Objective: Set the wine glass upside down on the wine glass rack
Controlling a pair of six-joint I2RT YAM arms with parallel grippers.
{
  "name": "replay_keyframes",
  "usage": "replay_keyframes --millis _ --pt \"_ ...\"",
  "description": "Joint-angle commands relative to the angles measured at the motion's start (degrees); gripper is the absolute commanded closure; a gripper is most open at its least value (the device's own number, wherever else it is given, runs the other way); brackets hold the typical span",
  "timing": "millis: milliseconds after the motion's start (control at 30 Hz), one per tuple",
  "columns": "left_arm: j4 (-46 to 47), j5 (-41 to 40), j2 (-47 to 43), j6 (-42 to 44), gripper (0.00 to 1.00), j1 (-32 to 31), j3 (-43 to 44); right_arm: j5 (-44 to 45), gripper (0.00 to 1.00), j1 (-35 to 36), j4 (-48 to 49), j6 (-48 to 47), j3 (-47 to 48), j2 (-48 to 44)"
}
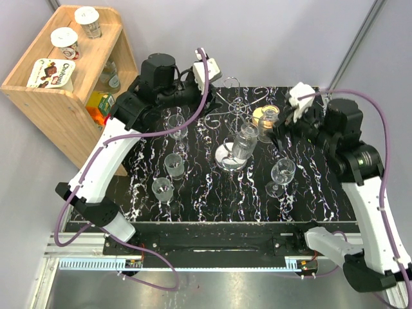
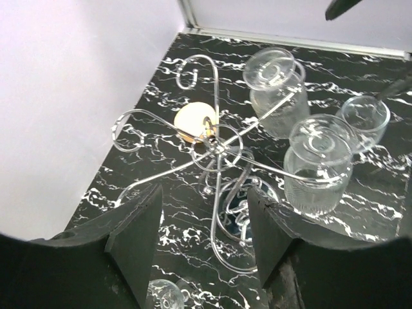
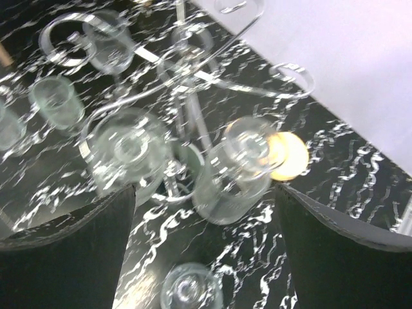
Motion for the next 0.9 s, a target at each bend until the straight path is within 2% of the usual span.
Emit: replay_keyframes --millis 0,133,233,367,533,867 --pt "5.4 -8.5 -1.9 -3.8 0.40 1.0 0.3 11.0 0.07 -0.1 8.0 3.6 5.9 8.4" --pt "7.4 -9.0 0.4 -5.3 0.39 3.8 0.9 12.7 0.09 -0.1 8.5 3.7 10.1 14.4" --pt "6.8 -6.3 4.6 -7.8 0.38 7.3 4.7 13.0 0.09 -0.1 8.0 4.3 11.6 16.4" --pt "5.5 -4.6 9.6 -8.0 0.37 9.3 8.8 12.6 0.09 -0.1 7.9 4.6 11.1 15.2" --pt "5.2 -0.4 13.4 -11.0 0.36 10.8 10.1 11.4 0.09 -0.1 5.6 3.8 10.7 13.2" --pt "5.0 6.6 13.9 -14.2 0.47 12.0 6.5 11.7 0.08 -0.1 1.0 2.0 8.2 9.3"
